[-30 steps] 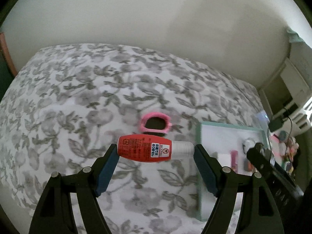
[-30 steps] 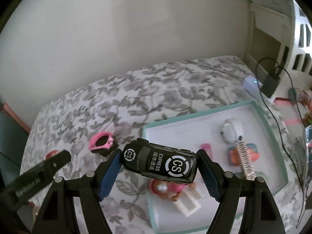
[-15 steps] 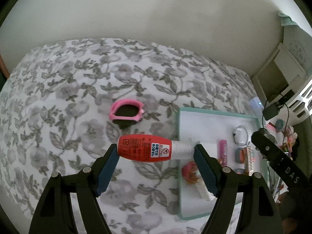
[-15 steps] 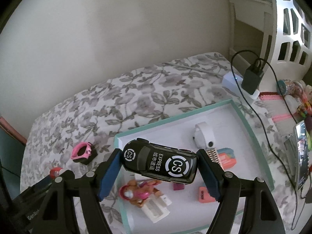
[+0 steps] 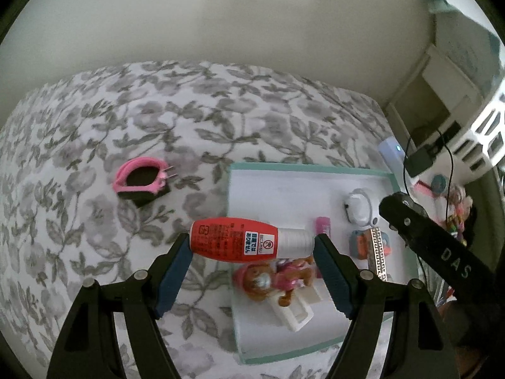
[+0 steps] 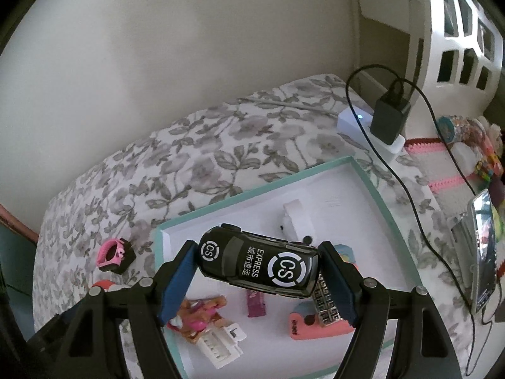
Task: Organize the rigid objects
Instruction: 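Carry the red bottle and black car over the white tray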
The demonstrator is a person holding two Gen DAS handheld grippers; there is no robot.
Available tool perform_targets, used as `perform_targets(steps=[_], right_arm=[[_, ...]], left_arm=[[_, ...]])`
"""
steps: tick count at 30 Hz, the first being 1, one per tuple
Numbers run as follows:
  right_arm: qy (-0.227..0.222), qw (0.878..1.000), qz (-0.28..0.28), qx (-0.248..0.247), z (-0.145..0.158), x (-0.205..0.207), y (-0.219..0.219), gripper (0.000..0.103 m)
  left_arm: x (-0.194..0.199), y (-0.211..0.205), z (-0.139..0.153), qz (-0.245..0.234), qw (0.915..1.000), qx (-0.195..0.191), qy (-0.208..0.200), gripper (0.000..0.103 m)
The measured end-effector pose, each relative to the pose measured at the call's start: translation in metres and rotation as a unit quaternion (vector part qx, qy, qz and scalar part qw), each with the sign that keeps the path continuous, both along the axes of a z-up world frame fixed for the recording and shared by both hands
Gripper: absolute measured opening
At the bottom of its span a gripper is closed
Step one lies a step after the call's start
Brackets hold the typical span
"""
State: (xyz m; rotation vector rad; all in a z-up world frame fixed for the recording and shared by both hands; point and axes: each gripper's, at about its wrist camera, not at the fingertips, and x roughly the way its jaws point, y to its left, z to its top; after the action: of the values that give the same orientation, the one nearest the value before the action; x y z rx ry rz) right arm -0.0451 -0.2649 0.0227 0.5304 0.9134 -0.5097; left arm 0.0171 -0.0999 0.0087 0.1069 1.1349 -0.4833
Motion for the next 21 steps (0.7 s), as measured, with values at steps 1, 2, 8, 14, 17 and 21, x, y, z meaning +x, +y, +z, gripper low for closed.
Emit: perform_targets(steps=[1, 2, 8, 14, 17, 21], right_arm=[[0.001, 1.0, -0.003, 0.001, -0.001, -0.001, -0.003, 0.079], [0.003, 1.0, -0.007, 0.002, -0.002, -0.003, -0.007, 0.079], [0.011, 0.999, -0.029, 0.009, -0.009, -0.011, -0.027, 0.079], [0.017, 0.998, -0.051, 0.018, -0.015, -0.021, -0.045, 0.079], [0.019, 0.998, -0.06, 0.02, -0.017, -0.024, -0.053, 0.079], [0.024, 0.997, -0.07, 0.023, -0.021, -0.028, -0.06, 0.079]], left_arm=[[-0.001, -0.005, -0.001, -0.005, 1.0, 0.002, -0.001, 0.079], [-0.003, -0.01, -0.001, -0.01, 0.9999, 0.002, -0.001, 0.079], [-0.012, -0.034, -0.007, -0.037, 0.9993, -0.002, 0.0, 0.079], [-0.019, -0.053, -0.012, -0.059, 0.9982, 0.001, -0.012, 0.079], [-0.021, -0.061, -0.016, -0.068, 0.9976, -0.001, -0.013, 0.079], [-0.024, -0.067, -0.018, -0.079, 0.9967, 0.001, -0.018, 0.079]])
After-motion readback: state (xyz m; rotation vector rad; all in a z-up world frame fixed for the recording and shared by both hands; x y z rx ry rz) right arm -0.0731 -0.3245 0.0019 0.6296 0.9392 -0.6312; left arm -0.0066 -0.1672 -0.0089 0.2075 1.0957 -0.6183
